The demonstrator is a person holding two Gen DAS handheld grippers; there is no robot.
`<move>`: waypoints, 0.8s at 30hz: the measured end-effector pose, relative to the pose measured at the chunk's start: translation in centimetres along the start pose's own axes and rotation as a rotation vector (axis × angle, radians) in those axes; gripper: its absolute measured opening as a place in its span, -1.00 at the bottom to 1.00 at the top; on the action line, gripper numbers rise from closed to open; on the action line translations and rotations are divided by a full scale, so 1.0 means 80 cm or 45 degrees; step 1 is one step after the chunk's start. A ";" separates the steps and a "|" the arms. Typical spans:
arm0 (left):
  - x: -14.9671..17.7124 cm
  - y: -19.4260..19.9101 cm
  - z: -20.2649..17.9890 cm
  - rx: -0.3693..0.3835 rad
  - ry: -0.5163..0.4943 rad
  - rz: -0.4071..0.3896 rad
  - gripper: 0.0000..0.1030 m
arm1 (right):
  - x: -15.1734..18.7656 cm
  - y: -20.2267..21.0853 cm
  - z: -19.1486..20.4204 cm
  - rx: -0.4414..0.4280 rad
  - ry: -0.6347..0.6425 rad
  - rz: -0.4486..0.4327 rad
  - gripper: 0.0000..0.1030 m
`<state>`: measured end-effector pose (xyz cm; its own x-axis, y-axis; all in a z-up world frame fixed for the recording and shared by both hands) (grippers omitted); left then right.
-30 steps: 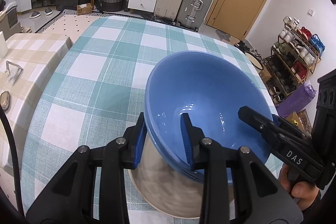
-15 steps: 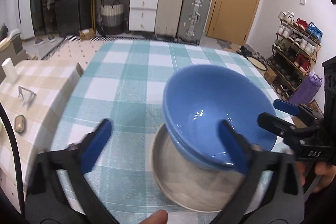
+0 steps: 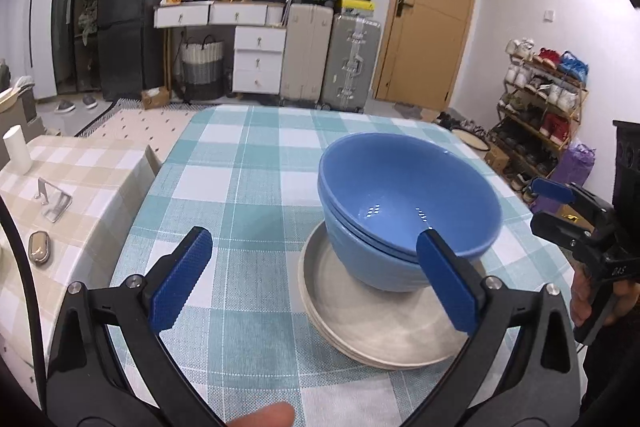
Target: Organize plates and bowls
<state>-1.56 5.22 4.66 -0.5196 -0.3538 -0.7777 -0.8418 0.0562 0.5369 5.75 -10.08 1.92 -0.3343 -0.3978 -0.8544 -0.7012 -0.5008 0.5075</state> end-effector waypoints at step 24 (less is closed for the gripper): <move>0.089 0.002 -0.004 0.082 -0.166 -0.038 0.98 | 0.076 0.037 0.021 -0.054 0.061 -0.121 0.99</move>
<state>-5.33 2.40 -0.66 -0.5050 -0.2323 -0.8313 -0.8628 0.1088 0.4938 0.55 -12.68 -1.94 -0.2362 -0.3831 -0.8930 -0.7004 -0.5698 0.4298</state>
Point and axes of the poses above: each gripper's, at about its wrist camera, not at the fingertips, and y roughly against the way its jaws point, z to its left, x to its underside, the point moved 2 cm from there along -y, roughly the way its jaws point, and after that the axes turned 13 degrees about y, right-handed, at the moved point
